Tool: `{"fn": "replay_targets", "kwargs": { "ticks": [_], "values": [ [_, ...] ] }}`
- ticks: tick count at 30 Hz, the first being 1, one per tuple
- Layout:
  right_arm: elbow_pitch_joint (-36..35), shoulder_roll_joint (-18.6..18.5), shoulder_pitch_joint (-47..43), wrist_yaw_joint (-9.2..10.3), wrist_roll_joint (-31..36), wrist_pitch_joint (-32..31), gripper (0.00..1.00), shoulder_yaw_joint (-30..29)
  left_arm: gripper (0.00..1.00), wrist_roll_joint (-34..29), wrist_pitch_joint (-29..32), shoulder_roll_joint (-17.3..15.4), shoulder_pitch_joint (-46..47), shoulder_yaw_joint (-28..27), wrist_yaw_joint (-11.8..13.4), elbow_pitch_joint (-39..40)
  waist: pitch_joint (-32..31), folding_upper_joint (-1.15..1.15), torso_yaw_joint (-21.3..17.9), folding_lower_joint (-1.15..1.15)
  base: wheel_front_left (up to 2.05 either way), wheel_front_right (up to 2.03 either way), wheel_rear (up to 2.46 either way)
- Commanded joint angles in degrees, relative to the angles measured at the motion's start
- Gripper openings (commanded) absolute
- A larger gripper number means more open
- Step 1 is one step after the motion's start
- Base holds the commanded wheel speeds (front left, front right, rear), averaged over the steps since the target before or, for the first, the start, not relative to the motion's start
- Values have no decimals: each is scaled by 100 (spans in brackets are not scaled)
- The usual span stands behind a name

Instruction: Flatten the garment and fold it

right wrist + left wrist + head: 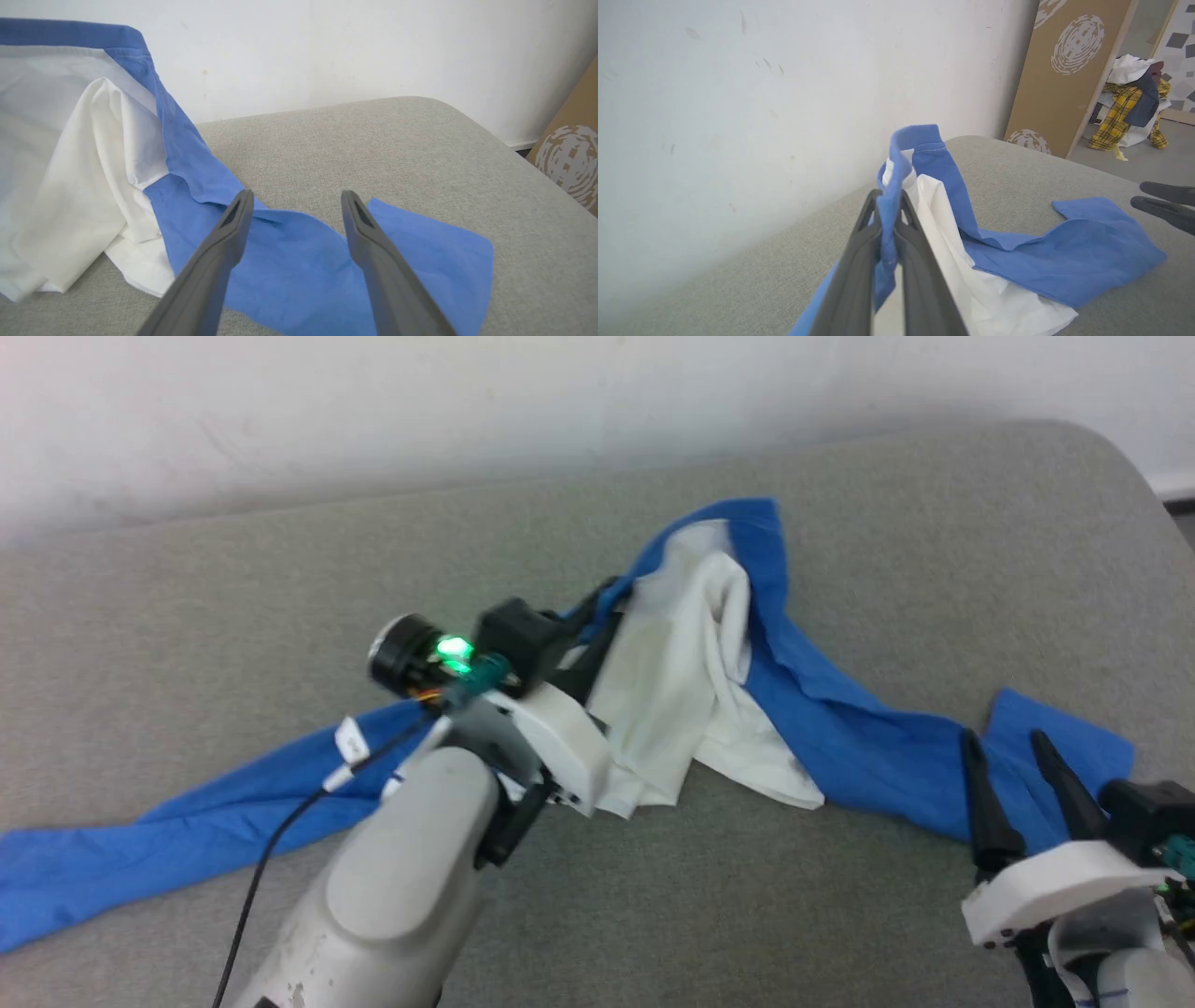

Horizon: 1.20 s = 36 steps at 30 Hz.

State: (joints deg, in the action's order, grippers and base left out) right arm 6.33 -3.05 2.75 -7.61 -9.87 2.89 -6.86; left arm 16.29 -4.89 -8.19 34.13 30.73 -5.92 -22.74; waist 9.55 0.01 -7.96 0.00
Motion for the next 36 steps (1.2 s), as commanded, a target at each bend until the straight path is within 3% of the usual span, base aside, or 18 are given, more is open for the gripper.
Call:
{"fn": "replay_targets", "kwargs": {
  "ticks": [1,5,11,19,23,24,25,30,36],
  "values": [
    [21,16,-122,12,13,-31,100,-88,0,-118,-30,-85,-118,221,-39,316,-361,-1,311,0,0,0,0],
    [105,16,-280,12,-5,-97,100,-318,0,-170,431,-383,-720,1001,-123,1070,-657,-1,658,0,0,0,0],
    [251,16,-315,12,-9,-196,100,-658,0,156,1339,-1277,-1865,2374,-153,1939,-825,-1,1079,0,0,0,0],
    [276,17,-150,12,119,-316,100,-815,0,752,1786,-2060,-2403,3347,-156,1965,-825,-1,1339,0,0,0,0],
    [125,3,25,12,242,-484,100,-709,0,923,1604,-2105,-2319,3413,-154,1718,-791,-1,1519,0,0,0,0],
    [69,-28,76,12,255,-557,100,-658,32,927,1492,-2068,-2258,3349,-136,1681,-778,-1,1586,0,0,0,0],
    [9,-64,129,12,242,-645,100,-604,100,927,1365,-2020,-2194,3261,-84,1650,-767,-1,1655,0,0,0,0],
    [-232,-437,378,12,24,-1532,100,-57,100,960,721,-1799,-1922,2809,196,1701,-735,-1,1976,0,0,0,0],
    [-267,-1213,764,12,-529,-2896,100,921,100,1181,3,-1641,-1743,2162,566,1877,-675,-1,2387,0,0,0,0]
  ]
}}
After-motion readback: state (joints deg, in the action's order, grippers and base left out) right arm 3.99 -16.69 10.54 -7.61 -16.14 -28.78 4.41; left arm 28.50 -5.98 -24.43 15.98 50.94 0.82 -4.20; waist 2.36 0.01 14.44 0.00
